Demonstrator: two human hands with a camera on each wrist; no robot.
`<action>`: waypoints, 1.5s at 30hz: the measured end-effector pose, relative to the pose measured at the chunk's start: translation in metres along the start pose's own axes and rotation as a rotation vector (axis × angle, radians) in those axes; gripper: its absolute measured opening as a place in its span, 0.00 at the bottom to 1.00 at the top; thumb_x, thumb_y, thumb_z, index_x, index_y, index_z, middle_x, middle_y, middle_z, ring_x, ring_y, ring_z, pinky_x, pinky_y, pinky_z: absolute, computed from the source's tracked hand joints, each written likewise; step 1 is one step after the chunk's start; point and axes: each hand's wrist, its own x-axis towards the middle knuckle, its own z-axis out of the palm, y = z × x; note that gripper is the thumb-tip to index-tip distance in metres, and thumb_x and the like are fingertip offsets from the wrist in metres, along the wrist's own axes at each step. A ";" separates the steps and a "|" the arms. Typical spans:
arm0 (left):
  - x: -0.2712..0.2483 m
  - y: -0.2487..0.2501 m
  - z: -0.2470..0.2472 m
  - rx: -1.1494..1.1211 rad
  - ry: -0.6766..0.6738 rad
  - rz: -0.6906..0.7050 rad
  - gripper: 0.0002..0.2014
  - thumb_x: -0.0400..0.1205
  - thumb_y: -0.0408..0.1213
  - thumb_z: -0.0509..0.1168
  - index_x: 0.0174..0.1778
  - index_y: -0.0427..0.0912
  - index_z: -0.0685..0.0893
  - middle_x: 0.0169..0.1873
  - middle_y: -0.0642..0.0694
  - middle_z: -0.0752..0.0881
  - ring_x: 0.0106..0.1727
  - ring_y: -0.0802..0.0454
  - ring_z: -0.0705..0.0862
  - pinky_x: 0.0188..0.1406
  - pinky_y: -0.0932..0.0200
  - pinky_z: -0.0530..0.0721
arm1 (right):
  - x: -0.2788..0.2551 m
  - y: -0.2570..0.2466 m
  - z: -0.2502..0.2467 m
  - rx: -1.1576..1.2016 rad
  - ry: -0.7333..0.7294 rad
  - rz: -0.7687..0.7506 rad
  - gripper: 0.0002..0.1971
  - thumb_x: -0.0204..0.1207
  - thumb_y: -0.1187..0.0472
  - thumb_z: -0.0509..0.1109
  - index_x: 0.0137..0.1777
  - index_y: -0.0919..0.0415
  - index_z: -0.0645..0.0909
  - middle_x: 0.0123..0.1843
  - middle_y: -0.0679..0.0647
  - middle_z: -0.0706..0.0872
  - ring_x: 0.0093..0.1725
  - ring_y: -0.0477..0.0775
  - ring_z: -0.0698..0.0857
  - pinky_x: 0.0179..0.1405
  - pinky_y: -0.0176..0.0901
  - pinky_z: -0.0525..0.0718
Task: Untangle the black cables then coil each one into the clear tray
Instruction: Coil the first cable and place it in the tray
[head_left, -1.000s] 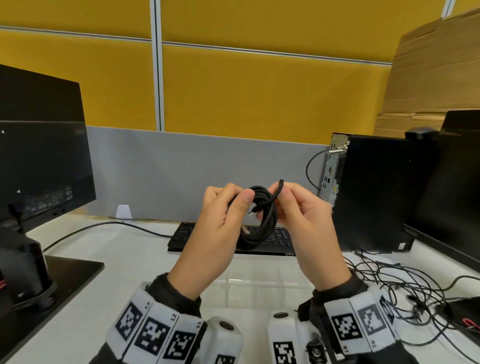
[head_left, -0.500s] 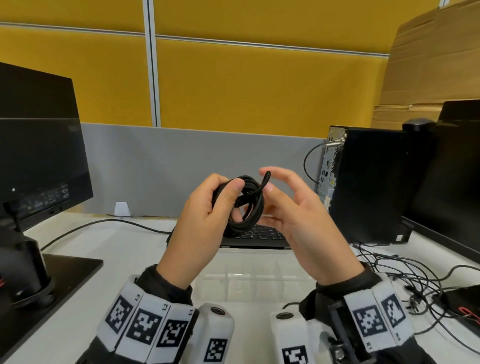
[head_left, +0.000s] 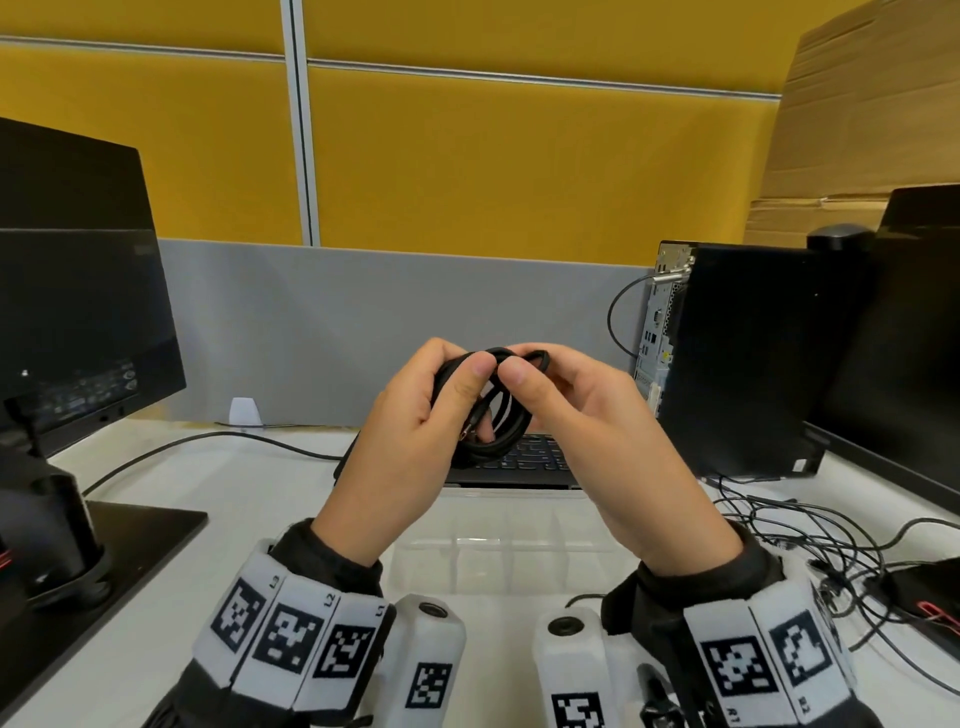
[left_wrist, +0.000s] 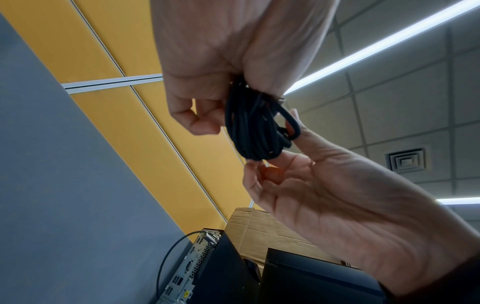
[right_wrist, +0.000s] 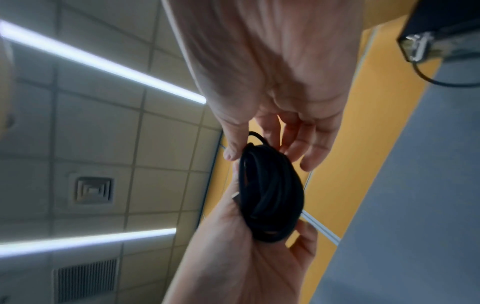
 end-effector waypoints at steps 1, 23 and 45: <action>0.000 0.000 0.000 -0.002 -0.009 -0.002 0.17 0.82 0.55 0.56 0.41 0.43 0.77 0.25 0.53 0.81 0.29 0.60 0.78 0.32 0.67 0.76 | 0.000 0.001 -0.001 0.036 -0.009 0.014 0.17 0.74 0.47 0.64 0.54 0.57 0.85 0.48 0.58 0.89 0.52 0.53 0.87 0.62 0.54 0.82; -0.004 0.005 0.010 0.022 0.129 0.009 0.13 0.80 0.47 0.58 0.39 0.41 0.76 0.23 0.58 0.80 0.27 0.64 0.77 0.30 0.73 0.75 | 0.002 0.009 0.008 0.455 -0.041 0.093 0.22 0.73 0.50 0.64 0.60 0.67 0.72 0.33 0.54 0.83 0.38 0.51 0.84 0.44 0.39 0.84; 0.002 -0.001 -0.009 0.229 0.298 0.036 0.11 0.81 0.46 0.64 0.40 0.43 0.74 0.26 0.53 0.80 0.31 0.64 0.79 0.28 0.72 0.74 | -0.009 -0.026 0.027 -1.262 0.016 -0.183 0.11 0.83 0.48 0.52 0.45 0.53 0.67 0.32 0.44 0.76 0.28 0.51 0.69 0.19 0.36 0.55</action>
